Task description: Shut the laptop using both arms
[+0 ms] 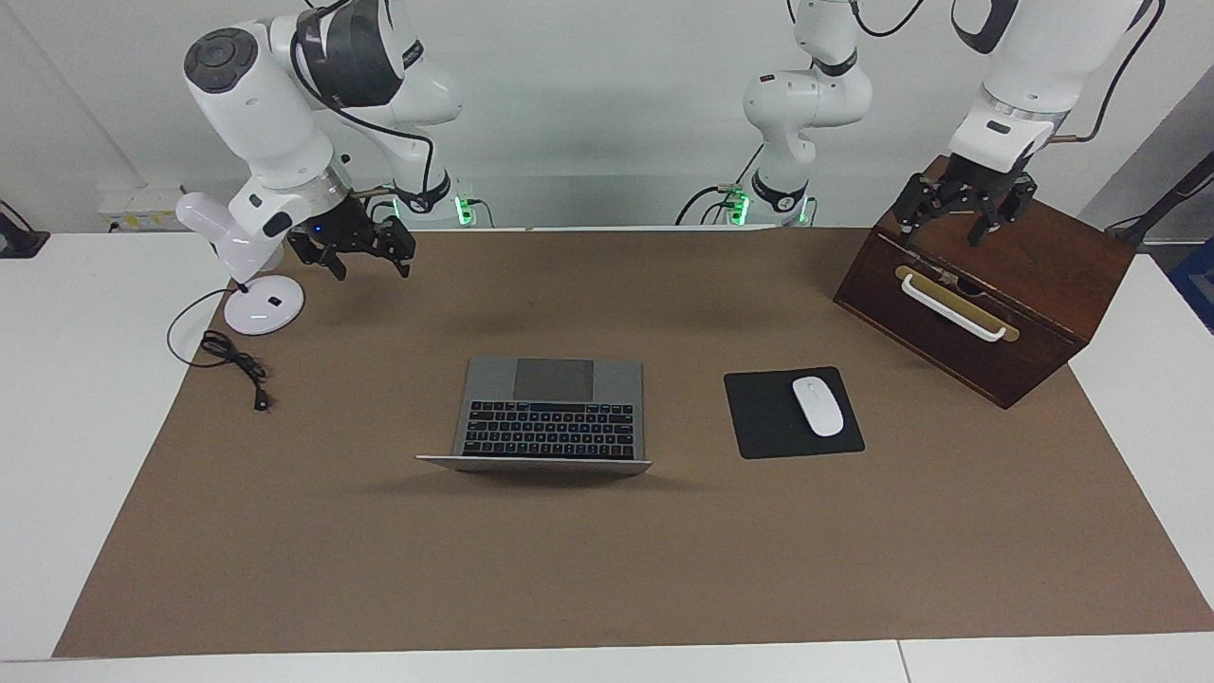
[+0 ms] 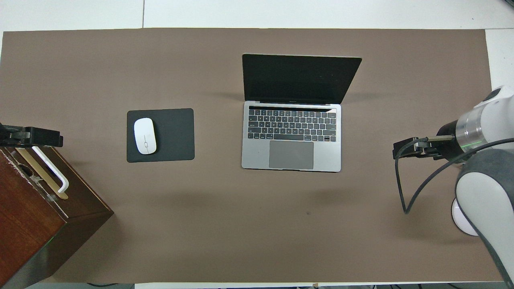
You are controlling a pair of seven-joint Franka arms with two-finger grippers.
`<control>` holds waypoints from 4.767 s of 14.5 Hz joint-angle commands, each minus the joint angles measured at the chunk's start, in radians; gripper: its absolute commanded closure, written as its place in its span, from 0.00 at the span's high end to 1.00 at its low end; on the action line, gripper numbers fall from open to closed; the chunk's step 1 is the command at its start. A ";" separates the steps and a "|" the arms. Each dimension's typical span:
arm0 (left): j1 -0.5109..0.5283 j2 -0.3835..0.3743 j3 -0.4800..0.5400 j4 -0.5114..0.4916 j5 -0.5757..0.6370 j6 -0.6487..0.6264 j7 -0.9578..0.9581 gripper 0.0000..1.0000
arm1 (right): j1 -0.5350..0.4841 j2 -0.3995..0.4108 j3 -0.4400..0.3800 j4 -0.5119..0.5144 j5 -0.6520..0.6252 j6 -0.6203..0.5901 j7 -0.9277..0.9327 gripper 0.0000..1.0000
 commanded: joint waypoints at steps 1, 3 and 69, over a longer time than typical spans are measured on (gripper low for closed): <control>0.009 -0.023 -0.006 -0.026 -0.008 0.010 -0.009 1.00 | -0.001 -0.034 0.004 -0.033 0.014 0.005 0.006 1.00; 0.011 -0.023 -0.006 -0.026 -0.009 0.007 -0.009 1.00 | 0.003 -0.039 0.005 -0.035 0.016 -0.010 0.008 1.00; -0.430 0.210 -0.005 -0.543 -0.129 1.423 0.042 0.00 | -0.062 0.557 0.057 0.563 -0.088 0.332 -0.434 0.00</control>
